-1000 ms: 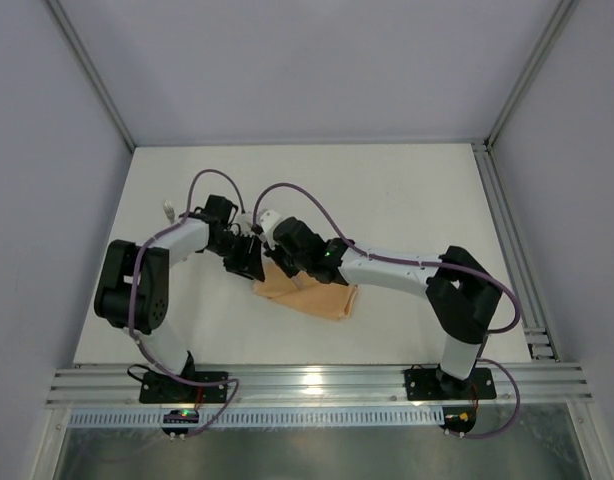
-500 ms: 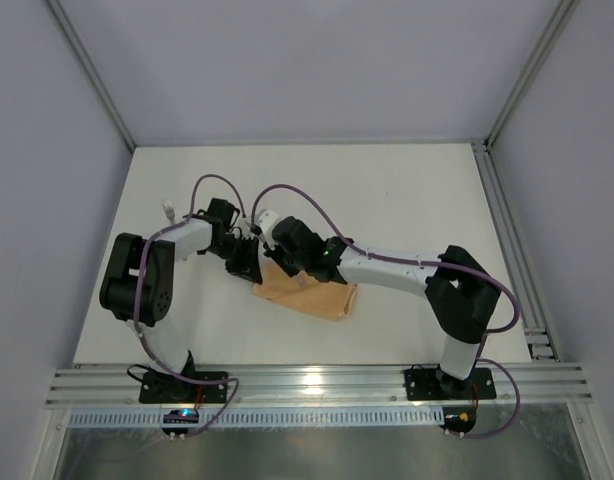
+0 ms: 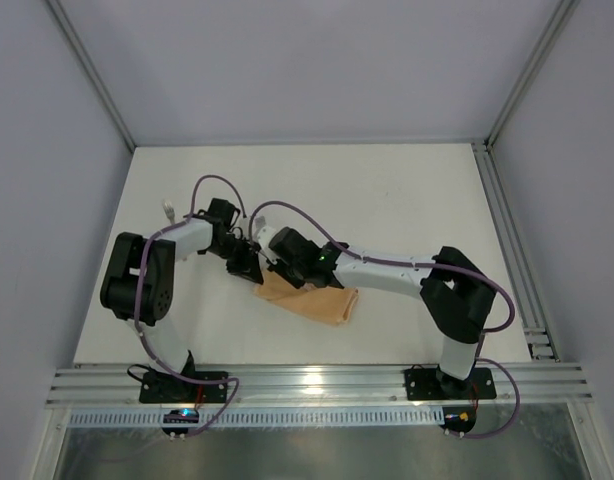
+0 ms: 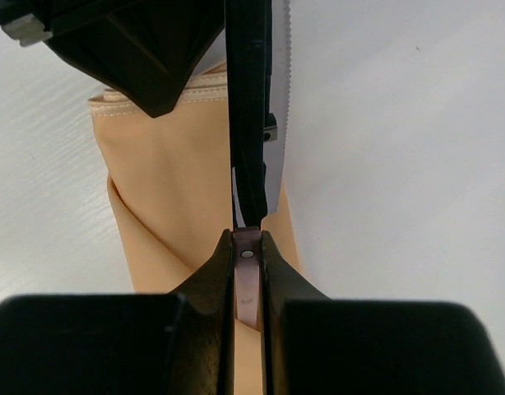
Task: Fold the napkin into a case and place the utensils inside
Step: Insert the knife into the folded napkin, then pick up the fork from the corner of the board, then pass from the left arm to the right, then pass from the right arm to the left, then insert the fork into the folded napkin.
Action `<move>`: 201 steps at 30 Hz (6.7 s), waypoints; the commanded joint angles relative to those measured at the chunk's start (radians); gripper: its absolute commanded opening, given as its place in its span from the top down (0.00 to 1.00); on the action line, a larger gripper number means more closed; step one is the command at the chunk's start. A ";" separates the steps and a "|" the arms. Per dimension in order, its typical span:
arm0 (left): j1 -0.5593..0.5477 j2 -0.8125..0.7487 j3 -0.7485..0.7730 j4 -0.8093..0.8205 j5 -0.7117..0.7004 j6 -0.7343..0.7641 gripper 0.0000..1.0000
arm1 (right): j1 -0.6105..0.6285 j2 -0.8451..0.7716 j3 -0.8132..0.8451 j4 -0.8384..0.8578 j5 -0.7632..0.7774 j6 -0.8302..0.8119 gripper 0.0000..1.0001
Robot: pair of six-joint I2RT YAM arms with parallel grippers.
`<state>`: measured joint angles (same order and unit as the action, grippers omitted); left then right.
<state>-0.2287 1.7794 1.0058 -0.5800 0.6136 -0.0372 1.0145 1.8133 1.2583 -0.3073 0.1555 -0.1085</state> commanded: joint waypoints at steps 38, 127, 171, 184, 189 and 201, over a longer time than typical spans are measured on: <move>0.072 -0.024 0.079 -0.017 0.043 0.031 0.84 | 0.022 -0.028 -0.223 0.112 -0.040 0.052 0.92; 0.411 -1.034 0.136 -0.337 0.018 0.220 1.00 | 0.090 -0.009 0.268 0.720 -0.103 0.765 0.41; 0.413 -1.034 0.179 -0.460 0.413 0.273 0.41 | 0.006 -0.068 0.315 0.192 -0.999 0.164 0.97; 0.413 -1.057 0.056 -0.336 0.028 0.103 1.00 | 0.024 -0.114 0.279 0.183 -0.433 0.243 0.54; 0.414 -1.005 0.040 -0.296 0.060 0.059 1.00 | 0.087 -0.146 0.199 0.263 -0.251 0.225 0.50; 0.416 -0.701 0.013 -0.224 0.153 0.279 1.00 | 0.029 -0.284 -0.049 0.355 -0.198 0.359 0.54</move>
<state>0.1844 1.0096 1.0348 -0.8700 0.7010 0.1329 1.0992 1.6577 1.2942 -0.0372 -0.0387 0.1459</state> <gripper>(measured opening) 0.039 0.484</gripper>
